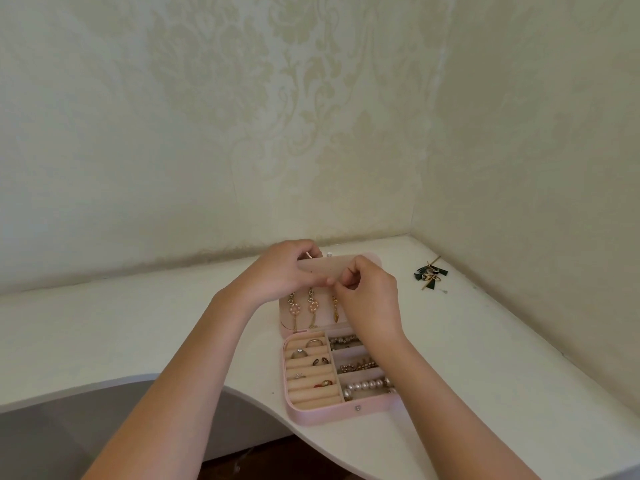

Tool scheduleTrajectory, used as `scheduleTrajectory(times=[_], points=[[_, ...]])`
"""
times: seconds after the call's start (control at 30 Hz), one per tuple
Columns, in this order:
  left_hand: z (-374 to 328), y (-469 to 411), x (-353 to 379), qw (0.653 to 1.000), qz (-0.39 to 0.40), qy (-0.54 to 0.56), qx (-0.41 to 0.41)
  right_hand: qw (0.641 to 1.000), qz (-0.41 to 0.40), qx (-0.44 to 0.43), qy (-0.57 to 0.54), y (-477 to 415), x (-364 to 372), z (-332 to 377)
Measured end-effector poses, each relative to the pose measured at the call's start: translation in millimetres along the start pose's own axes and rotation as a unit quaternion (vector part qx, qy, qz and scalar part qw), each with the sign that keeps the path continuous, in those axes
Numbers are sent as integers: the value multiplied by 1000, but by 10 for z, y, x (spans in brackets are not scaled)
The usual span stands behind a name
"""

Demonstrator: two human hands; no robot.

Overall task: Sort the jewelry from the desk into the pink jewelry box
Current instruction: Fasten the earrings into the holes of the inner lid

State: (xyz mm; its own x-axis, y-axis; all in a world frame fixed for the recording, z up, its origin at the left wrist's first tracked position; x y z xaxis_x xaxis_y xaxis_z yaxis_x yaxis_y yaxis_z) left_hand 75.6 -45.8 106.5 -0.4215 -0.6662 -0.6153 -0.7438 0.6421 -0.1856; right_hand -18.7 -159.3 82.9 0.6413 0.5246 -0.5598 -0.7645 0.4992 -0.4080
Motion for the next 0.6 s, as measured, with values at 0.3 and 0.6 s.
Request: scheduleTrajectory(times=[0.3, 0.6], points=[[-225, -85, 97, 995, 47, -88, 19, 979, 146, 49, -132, -146, -36, -202], [-176, -103, 131, 994, 56, -89, -15, 987, -13, 19, -160, -461, -402, -501]])
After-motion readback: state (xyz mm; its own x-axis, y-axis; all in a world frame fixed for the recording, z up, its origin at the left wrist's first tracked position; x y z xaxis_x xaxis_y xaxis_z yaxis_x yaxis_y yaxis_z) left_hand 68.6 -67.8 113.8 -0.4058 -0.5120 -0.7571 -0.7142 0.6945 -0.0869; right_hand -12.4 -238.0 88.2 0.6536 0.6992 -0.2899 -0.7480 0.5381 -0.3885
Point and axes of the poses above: each hand's wrist, its own y-axis away from the middle knuckle, its own x-axis out of the palm, z = x × y, the point moved 6 cm from there along -y, towards the middle knuckle, and after that the axes turned 9 degrees about y, right-handed, at the moved point
